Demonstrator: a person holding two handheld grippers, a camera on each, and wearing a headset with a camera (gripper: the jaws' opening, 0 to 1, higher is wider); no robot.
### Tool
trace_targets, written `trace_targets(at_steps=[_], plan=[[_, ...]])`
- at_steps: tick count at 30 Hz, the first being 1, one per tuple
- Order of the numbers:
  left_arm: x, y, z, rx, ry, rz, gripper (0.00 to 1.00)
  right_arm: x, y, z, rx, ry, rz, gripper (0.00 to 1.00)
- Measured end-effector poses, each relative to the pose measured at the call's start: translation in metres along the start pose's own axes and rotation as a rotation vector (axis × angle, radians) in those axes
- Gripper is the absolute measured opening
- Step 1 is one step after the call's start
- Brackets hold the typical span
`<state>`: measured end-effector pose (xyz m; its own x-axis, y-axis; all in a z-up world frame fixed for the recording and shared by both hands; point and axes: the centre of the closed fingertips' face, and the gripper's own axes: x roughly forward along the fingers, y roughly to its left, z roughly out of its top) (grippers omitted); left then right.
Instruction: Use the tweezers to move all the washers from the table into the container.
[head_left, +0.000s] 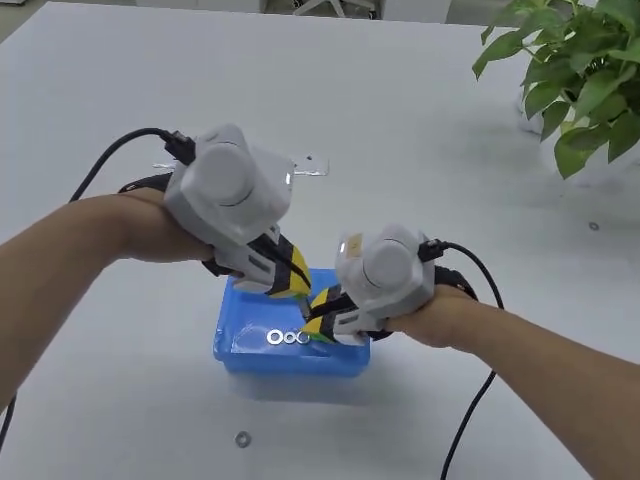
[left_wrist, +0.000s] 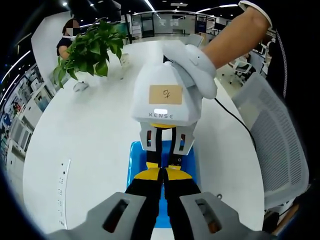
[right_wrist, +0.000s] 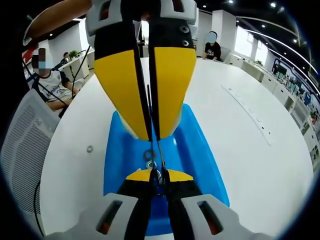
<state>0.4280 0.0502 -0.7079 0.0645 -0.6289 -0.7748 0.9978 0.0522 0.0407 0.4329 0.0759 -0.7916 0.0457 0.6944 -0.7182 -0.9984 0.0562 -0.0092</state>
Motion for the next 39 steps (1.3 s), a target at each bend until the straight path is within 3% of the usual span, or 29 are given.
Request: trace_targets(at_steps=[19, 30, 39], plan=[[-0.013, -0.006, 0.010, 0.018, -0.001, 0.018, 0.05, -0.012, 0.005, 0.012, -0.016, -0.011, -0.020, 0.11], [-0.034, -0.018, 0.024, 0.037, -0.003, 0.043, 0.05, -0.027, 0.015, 0.030, -0.042, -0.027, -0.047, 0.11], [-0.046, -0.036, 0.030, 0.048, 0.006, 0.058, 0.05, -0.037, 0.031, 0.041, -0.062, -0.031, -0.062, 0.11]])
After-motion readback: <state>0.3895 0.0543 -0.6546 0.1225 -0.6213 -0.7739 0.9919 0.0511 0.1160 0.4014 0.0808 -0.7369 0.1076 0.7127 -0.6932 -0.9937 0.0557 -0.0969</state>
